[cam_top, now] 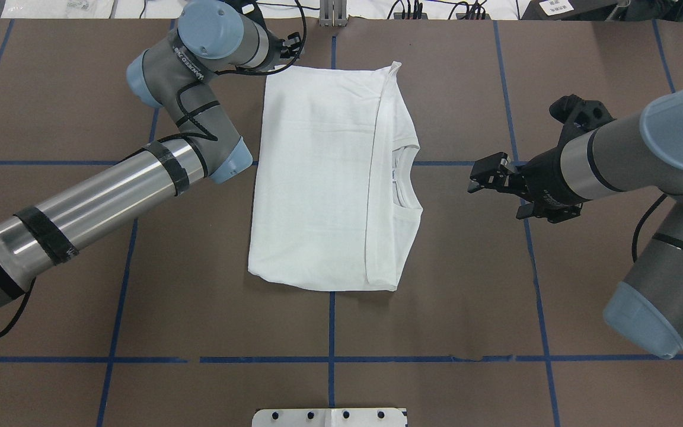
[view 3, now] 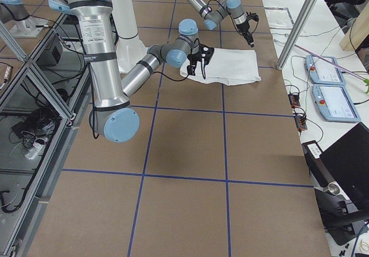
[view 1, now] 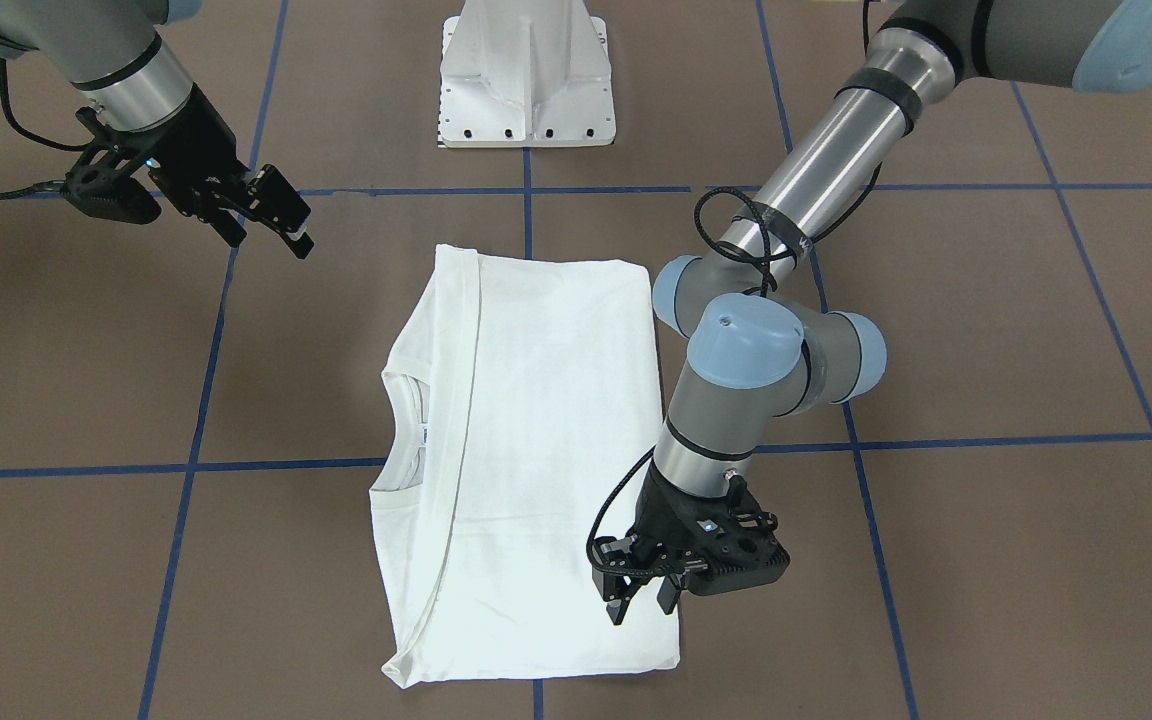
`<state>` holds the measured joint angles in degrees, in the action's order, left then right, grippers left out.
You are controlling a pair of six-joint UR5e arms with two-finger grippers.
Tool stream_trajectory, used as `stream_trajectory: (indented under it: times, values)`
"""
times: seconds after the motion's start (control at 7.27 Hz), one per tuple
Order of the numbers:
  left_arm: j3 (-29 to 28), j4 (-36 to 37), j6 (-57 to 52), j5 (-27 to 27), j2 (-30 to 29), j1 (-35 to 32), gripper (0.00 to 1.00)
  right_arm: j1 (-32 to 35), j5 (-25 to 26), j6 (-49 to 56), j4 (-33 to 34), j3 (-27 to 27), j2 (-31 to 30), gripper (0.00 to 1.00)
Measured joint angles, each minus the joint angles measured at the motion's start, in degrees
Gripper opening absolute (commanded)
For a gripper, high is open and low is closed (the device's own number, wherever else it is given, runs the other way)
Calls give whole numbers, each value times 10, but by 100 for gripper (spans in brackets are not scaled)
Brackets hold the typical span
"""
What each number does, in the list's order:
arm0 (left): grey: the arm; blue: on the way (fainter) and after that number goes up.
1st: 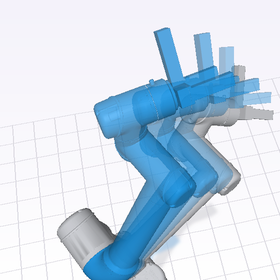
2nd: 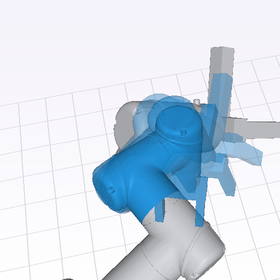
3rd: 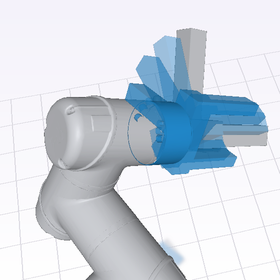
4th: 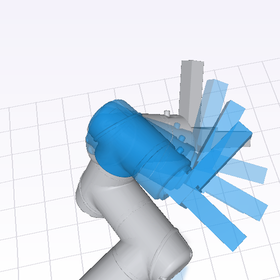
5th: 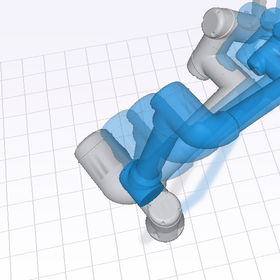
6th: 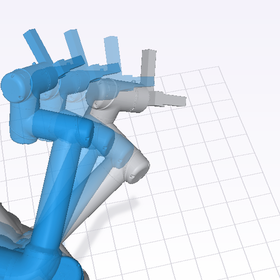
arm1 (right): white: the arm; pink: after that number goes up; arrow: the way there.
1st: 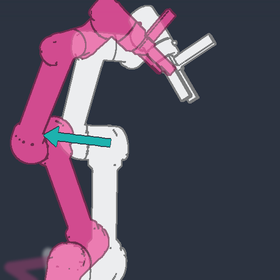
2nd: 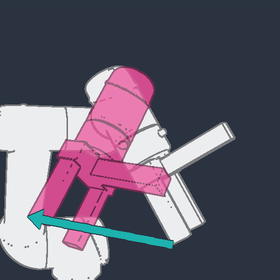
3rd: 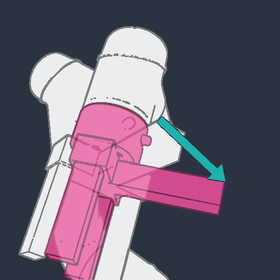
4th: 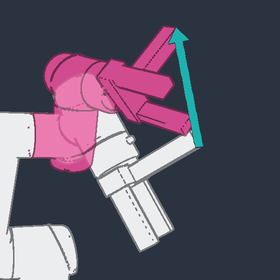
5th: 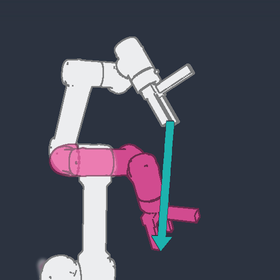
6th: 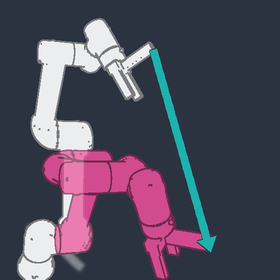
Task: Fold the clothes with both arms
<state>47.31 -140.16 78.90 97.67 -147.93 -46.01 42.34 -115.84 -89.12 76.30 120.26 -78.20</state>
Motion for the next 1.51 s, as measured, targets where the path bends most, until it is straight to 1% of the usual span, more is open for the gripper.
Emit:
stream_trajectory:
  times: [0.14, 0.28, 0.41, 0.55, 0.69, 0.83, 0.96, 1.1, 1.24, 1.38, 1.51]
  values:
    - [2, -1, -7, 2, 1, -4, 100, 0, 1, 1, 2, -5, 12, 100]
    - [14, 3, -17, 17, 9, -12, 100, -1, 2, 10, 5, -13, 23, 100]
    - [45, 15, -23, 45, 31, -18, 100, -4, 4, 26, 9, -23, 30, 100]
    - [99, 37, -27, 80, 68, -23, 100, -8, 7, 48, 25, -34, 44, 100]
    - [165, 59, -28, 114, 116, -25, 100, -15, 17, 73, 67, -46, 74, 100]
    - [239, 73, -29, 140, 174, -25, 100, -31, 45, 98, 122, -62, 114, 100]
    - [311, 80, -29, 162, 231, -26, 100, -54, 79, 117, 163, -90, 155, 100]
    - [374, 92, -30, 184, 278, -25, 100, -77, 105, 125, 181, -130, 192, 100]
    - [433, 122, -32, 199, 311, -24, 100, -96, 123, 128, 187, -176, 229, 100]
    - [487, 163, -37, 207, 334, -22, 100, -113, 139, 129, 189, -222, 263, 100]
    - [524, 194, -40, 210, 345, -19, 100, -128, 153, 131, 190, -258, 287, 100]
